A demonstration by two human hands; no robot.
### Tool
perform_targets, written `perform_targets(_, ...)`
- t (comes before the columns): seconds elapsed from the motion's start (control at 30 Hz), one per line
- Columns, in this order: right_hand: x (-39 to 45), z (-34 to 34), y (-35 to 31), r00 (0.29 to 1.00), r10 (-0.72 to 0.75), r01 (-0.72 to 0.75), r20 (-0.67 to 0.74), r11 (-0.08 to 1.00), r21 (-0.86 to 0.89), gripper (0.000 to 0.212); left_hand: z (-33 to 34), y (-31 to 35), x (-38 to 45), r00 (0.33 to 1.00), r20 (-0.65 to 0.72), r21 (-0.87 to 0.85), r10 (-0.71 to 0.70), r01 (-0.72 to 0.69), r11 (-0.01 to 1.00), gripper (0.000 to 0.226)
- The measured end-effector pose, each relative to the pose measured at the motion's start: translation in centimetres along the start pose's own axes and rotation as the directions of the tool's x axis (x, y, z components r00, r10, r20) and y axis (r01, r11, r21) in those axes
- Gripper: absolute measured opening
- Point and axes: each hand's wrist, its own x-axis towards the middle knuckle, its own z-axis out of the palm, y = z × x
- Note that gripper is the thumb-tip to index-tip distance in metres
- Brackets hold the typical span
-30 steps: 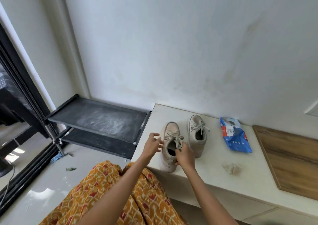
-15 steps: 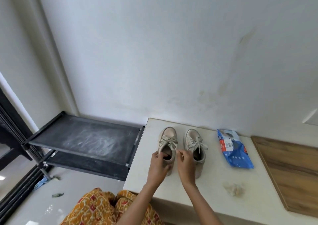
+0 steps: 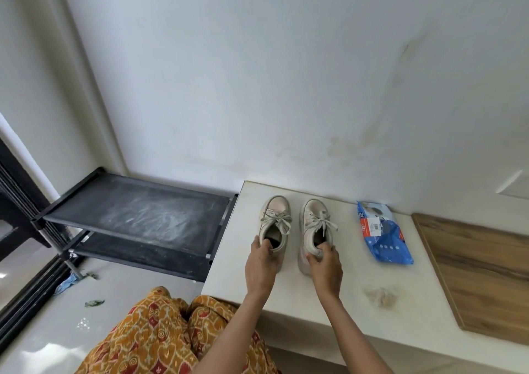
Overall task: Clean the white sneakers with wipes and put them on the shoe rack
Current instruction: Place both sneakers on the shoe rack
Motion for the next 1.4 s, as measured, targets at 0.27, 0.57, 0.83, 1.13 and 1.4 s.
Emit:
perform_targets(0.27, -1.7, 3.8, -5.4, 0.999, -0.010, 0.009, 0.031, 1.000, 0.017, 0.022, -3.1, -2.5, 0.2, 0.994, -0.094, -0.085, -0.047, 0.039, 0.996, 0.016)
perform_targets(0.57, -3.4, 12.8, -15.9, 0.950, -0.275, 0.281, 0.145, 0.960, -0.019, 0.022, -13.3, -11.8, 4.8, 0.956, -0.246, -0.051, -0.158, 0.150, 0.987, 0.015)
perform_targets(0.83, -3.3, 20.9, -20.9, 0.922, -0.324, 0.343, 0.210, 0.937, -0.062, 0.027, -17.0, -19.4, 11.8, 0.923, -0.256, -0.098, -0.286, 0.269, 0.958, 0.022)
perform_targets(1.13, -5.7, 25.9, -21.8, 0.928, -0.342, 0.339, 0.145, 0.940, 0.048, 0.038, -17.1, -24.1, 14.2, 0.960, -0.141, -0.081, -0.244, 0.234, 0.969, 0.032)
perform_targets(1.4, -5.8, 26.4, -21.1, 0.933, -0.319, 0.305, 0.169, 0.947, 0.105, 0.025, -17.1, -24.9, 13.4, 0.955, -0.200, -0.043, -0.220, 0.216, 0.976, 0.022)
